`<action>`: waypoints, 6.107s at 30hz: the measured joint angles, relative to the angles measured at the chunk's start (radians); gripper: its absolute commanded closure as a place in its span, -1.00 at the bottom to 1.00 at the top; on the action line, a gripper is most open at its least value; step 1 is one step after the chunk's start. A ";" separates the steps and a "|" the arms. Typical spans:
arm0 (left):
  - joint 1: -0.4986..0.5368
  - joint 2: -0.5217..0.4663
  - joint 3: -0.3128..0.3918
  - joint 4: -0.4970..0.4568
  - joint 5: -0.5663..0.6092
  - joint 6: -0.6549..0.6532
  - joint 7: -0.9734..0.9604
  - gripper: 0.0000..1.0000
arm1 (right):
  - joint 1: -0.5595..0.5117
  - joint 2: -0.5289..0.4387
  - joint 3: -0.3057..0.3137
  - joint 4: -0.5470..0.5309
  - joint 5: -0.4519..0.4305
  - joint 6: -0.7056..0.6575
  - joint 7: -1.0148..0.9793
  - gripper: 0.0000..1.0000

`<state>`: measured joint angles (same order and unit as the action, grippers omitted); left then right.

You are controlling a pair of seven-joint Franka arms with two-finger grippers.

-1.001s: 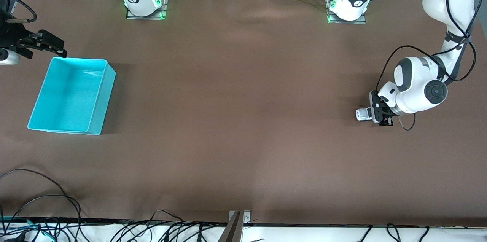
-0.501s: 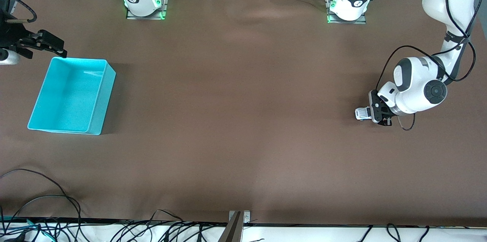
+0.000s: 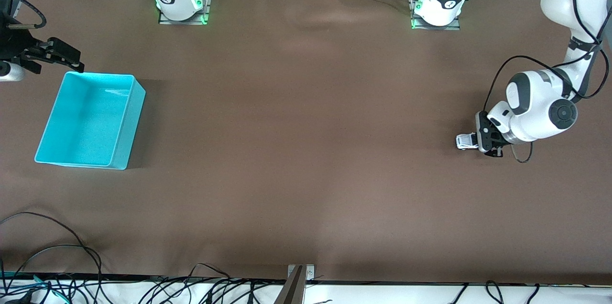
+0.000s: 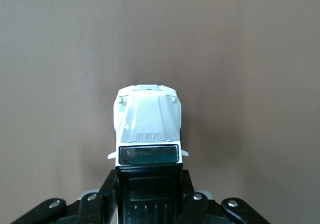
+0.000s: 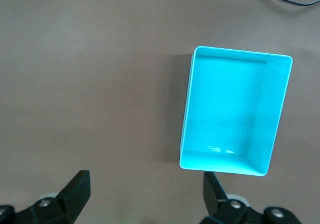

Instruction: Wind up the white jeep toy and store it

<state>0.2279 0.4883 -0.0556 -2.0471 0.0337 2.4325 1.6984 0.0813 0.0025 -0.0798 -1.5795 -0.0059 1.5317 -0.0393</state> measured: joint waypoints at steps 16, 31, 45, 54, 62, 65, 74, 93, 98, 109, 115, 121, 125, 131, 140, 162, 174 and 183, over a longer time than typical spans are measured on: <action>0.126 0.018 0.000 0.030 0.000 0.004 0.156 0.86 | 0.000 0.000 0.000 0.000 0.000 0.000 0.000 -1.00; 0.195 0.032 0.000 0.055 0.000 0.004 0.212 0.86 | 0.000 0.000 0.000 0.000 0.000 0.000 0.000 -1.00; 0.222 0.040 0.000 0.067 0.000 0.004 0.235 0.87 | 0.000 0.000 0.000 0.000 0.000 0.000 0.000 -1.00; 0.238 0.043 0.000 0.072 0.000 0.004 0.256 0.87 | 0.000 0.000 0.000 0.000 0.000 0.000 0.000 -1.00; 0.241 0.044 0.000 0.074 0.000 0.004 0.259 0.87 | 0.000 0.000 0.000 0.000 0.000 0.000 0.000 -1.00; 0.242 0.044 0.000 0.075 0.000 0.004 0.263 0.87 | 0.000 0.000 0.000 0.000 0.000 0.000 0.000 -1.00; 0.254 0.046 0.000 0.079 0.000 0.004 0.288 0.77 | 0.000 0.000 0.000 0.000 0.000 0.000 0.000 -1.00; 0.260 0.049 -0.002 0.173 0.000 -0.133 0.306 -1.00 | 0.000 0.000 0.000 0.000 0.000 0.000 0.000 -1.00; 0.260 0.045 -0.005 0.223 0.000 -0.222 0.266 -1.00 | 0.000 0.000 0.000 0.000 0.000 0.000 0.000 -1.00; 0.262 0.009 -0.006 0.294 -0.005 -0.416 -0.045 -1.00 | 0.000 0.000 0.000 0.000 0.000 0.000 0.000 -1.00; 0.246 0.000 -0.016 0.389 -0.007 -0.569 -0.197 -1.00 | 0.000 0.000 0.000 0.000 0.000 0.000 0.000 -1.00; 0.197 -0.001 -0.019 0.468 -0.008 -0.679 -0.363 -1.00 | 0.000 0.000 0.000 0.000 0.000 0.000 0.000 -1.00; 0.161 -0.001 -0.021 0.517 -0.008 -0.768 -0.491 -1.00 | 0.000 0.000 0.000 0.000 0.000 0.000 0.000 -1.00; 0.128 -0.003 -0.045 0.583 -0.009 -0.884 -0.689 -1.00 | 0.000 0.000 0.000 0.000 0.000 0.000 0.000 -1.00; 0.123 -0.031 -0.140 0.644 -0.009 -0.997 -0.962 -1.00 | 0.000 0.000 0.000 0.000 0.000 0.000 0.000 -1.00; 0.041 -0.168 -0.254 0.650 0.020 -1.076 -1.294 -1.00 | 0.000 0.000 0.000 0.000 -0.001 0.000 0.000 -1.00; -0.267 -0.271 0.026 0.625 0.039 -1.017 -1.335 -1.00 | 0.000 0.000 0.000 0.000 -0.001 0.000 0.000 -1.00; -0.377 -0.354 0.180 0.461 0.009 -0.747 -1.339 -1.00 | 0.000 0.000 0.000 0.000 -0.001 0.000 0.000 -1.00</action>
<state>-0.1496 0.1340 0.1242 -1.5857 0.0431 1.6854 0.3594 0.0808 0.0026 -0.0799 -1.5794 -0.0067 1.5318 -0.0393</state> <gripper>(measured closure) 0.000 0.000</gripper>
